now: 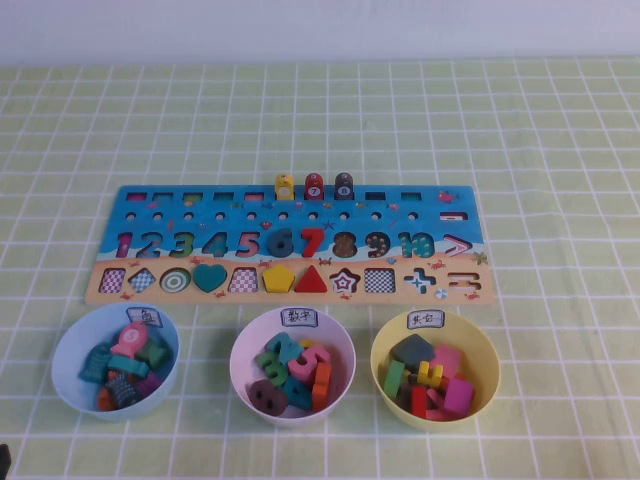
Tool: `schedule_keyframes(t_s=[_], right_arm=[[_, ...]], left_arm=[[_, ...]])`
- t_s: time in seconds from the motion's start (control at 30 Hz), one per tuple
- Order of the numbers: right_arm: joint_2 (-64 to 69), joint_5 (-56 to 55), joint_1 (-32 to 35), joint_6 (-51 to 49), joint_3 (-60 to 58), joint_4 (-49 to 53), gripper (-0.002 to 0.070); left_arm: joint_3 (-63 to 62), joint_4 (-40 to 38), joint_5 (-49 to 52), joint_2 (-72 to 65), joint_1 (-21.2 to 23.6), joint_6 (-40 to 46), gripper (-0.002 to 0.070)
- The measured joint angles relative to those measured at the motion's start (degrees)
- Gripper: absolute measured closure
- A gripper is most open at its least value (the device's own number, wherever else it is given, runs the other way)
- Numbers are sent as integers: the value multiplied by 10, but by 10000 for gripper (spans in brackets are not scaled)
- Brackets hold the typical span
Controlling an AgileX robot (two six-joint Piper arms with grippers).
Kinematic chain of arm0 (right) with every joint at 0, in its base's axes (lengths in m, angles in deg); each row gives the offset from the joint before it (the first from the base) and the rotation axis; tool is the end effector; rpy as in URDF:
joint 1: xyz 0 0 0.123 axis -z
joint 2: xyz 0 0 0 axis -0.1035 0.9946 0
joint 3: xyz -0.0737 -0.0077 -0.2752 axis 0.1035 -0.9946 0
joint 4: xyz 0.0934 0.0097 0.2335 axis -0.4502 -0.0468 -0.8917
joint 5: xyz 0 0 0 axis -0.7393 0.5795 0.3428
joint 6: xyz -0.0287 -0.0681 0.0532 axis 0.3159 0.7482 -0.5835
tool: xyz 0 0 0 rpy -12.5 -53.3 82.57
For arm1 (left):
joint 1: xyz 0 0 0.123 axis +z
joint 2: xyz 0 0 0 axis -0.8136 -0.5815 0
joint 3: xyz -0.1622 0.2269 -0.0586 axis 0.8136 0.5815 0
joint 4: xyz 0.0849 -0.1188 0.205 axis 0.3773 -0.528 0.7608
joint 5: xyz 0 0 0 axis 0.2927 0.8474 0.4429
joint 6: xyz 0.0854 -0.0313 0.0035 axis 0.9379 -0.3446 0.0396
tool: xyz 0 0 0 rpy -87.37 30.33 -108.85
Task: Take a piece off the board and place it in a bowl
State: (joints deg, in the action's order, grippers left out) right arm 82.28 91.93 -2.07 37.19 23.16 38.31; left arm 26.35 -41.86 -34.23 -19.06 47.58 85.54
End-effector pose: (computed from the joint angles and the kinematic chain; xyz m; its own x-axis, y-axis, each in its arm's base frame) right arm 0.0510 0.0137 0.1711 -0.3236 0.0789 -0.9429 -0.1672 0.9761 0.1390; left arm 0.0524 -0.0056 0.1716 -0.2918 0.0471 -0.9553 0.1160 0.9932 0.0136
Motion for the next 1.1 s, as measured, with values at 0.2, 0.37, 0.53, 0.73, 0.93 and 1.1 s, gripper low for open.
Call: schedule_keyframes(t_s=[0.2,0.37,0.53,0.73,0.93,1.1], right_arm=[[0,0,0,0,0,0,694],[0,0,0,0,0,0,694],[0,0,0,0,0,0,694],[0,0,0,0,0,0,694],[0,0,0,0,0,0,694],[0,0,0,0,0,0,694]], left_arm=[[0,-2,-1,0,0,-2,680],[0,-105,-63,0,0,-68,680],[0,-181,-175,0,0,-120,680],[0,-192,-241,0,0,-127,680],[0,-193,-259,0,0,-127,680],[0,-240,-289,0,0,-167,680]])
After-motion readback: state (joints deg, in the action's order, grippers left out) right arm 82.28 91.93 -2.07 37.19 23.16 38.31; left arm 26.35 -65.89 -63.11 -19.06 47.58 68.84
